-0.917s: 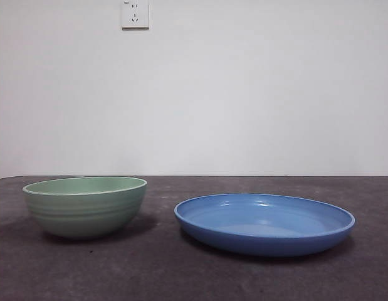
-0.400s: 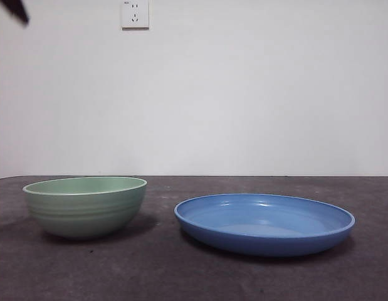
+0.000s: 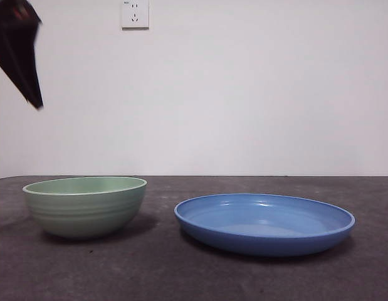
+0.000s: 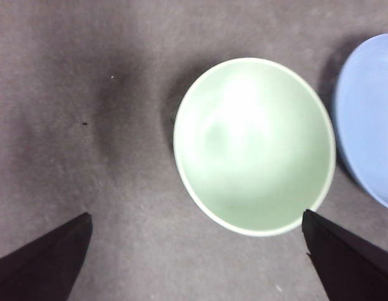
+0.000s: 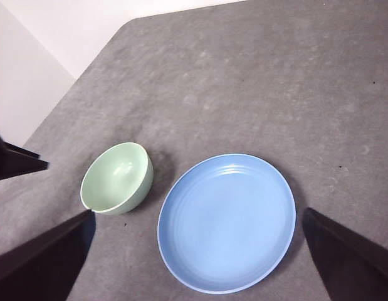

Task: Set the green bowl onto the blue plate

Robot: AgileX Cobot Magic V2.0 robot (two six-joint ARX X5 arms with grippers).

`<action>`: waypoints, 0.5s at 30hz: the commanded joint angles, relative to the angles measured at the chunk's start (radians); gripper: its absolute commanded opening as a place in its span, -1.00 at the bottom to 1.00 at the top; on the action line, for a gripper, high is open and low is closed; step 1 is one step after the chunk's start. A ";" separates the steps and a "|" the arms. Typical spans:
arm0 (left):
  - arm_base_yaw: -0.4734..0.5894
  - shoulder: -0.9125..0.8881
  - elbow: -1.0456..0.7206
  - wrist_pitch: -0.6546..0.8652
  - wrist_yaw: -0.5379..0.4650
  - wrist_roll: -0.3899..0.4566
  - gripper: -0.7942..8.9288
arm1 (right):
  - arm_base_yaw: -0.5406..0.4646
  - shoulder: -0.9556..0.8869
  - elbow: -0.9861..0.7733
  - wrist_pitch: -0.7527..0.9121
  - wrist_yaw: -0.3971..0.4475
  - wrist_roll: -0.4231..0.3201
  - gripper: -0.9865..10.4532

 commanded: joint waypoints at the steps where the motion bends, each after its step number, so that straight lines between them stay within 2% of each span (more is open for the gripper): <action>1: -0.003 0.071 0.023 0.042 -0.001 0.011 0.44 | 0.003 0.003 0.017 0.003 -0.004 -0.003 0.18; 15: -0.010 0.374 0.023 0.175 0.000 0.039 0.42 | 0.003 0.003 0.017 -0.004 -0.004 -0.004 0.18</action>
